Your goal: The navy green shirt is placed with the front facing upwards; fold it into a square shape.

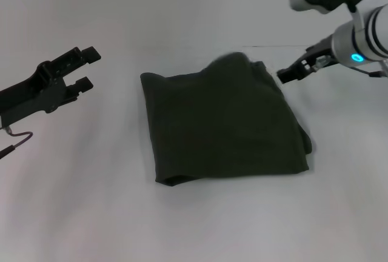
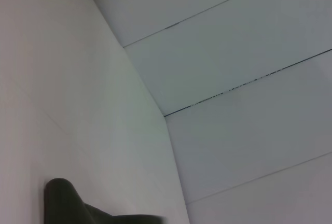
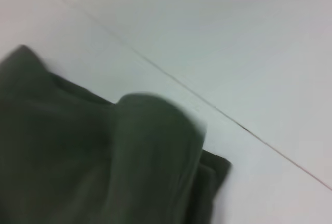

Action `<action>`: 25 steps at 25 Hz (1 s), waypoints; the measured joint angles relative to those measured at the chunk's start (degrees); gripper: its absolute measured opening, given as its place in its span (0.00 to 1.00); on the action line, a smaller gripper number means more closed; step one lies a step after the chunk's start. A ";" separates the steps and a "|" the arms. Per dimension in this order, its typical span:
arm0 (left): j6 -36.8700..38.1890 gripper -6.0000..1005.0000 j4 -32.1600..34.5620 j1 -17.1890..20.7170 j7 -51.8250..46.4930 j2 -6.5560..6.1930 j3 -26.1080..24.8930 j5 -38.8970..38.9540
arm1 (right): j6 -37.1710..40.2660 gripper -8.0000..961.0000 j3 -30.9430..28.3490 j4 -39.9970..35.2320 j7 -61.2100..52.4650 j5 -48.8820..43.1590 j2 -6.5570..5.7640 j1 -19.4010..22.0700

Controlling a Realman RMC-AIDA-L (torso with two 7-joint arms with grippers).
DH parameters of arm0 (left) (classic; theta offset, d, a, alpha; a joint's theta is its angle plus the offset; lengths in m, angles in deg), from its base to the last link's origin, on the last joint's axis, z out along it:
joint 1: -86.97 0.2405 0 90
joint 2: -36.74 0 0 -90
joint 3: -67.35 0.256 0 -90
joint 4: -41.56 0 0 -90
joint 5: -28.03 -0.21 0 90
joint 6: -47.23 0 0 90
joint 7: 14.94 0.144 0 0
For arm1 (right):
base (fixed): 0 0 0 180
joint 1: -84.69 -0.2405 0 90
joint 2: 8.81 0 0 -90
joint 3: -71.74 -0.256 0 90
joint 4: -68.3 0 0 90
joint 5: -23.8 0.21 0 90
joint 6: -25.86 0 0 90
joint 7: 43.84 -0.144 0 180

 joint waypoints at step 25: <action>-0.03 0.93 -1.18 -0.09 1.40 0.15 0.00 1.44 | 15.68 0.90 -25.64 20.88 8.37 30.45 -7.37 0.75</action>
